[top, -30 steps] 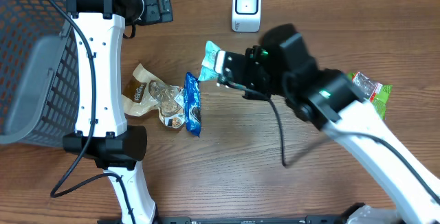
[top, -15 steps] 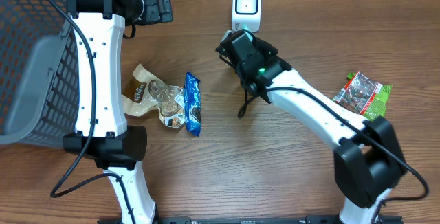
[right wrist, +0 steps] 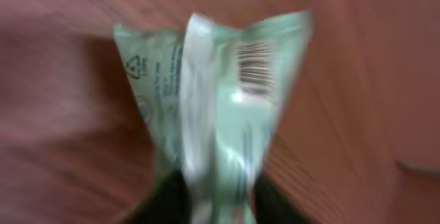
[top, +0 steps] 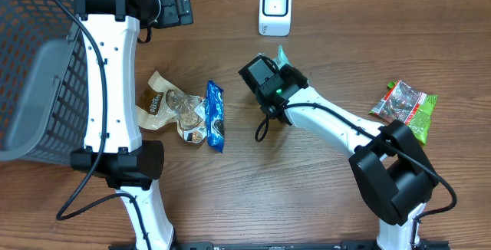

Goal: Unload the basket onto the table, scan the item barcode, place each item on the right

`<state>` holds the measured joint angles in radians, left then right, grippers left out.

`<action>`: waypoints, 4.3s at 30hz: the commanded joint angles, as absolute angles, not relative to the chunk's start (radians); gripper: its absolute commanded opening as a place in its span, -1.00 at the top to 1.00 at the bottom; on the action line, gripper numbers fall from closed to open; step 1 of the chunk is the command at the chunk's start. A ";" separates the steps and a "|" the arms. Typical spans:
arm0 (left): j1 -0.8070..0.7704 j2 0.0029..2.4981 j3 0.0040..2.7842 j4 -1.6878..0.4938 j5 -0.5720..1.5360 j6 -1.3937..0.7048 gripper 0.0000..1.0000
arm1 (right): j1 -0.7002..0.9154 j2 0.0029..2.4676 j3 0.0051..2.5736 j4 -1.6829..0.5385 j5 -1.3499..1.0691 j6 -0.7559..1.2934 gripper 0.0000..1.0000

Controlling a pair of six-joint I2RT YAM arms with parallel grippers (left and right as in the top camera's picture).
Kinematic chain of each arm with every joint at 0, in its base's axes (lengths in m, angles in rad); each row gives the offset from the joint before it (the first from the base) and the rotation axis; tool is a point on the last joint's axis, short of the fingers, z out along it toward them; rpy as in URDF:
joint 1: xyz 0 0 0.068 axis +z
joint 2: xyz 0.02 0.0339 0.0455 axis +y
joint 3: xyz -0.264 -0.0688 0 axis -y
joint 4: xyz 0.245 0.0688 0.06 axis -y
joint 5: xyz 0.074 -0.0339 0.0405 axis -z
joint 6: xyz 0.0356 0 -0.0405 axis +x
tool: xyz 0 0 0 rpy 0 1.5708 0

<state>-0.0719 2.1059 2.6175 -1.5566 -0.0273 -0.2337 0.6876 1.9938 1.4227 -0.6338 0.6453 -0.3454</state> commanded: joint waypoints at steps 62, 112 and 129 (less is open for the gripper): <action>-0.072 2.106 2.628 -1.558 -0.033 -0.233 -0.99 | 0.287 2.084 1.101 -0.060 -0.307 0.891 -0.14; -0.072 2.106 2.628 -1.558 -0.033 -0.233 -1.00 | 0.542 1.825 1.237 0.054 0.810 -0.394 0.92; -0.072 2.106 2.628 -1.558 -0.033 -0.233 -1.00 | 0.332 1.824 1.247 -0.340 -0.739 0.717 0.93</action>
<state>-0.0719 2.1059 2.6175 -1.5566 -0.0273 -0.2337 0.4301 1.8606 1.2186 -0.3634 -0.2043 0.4538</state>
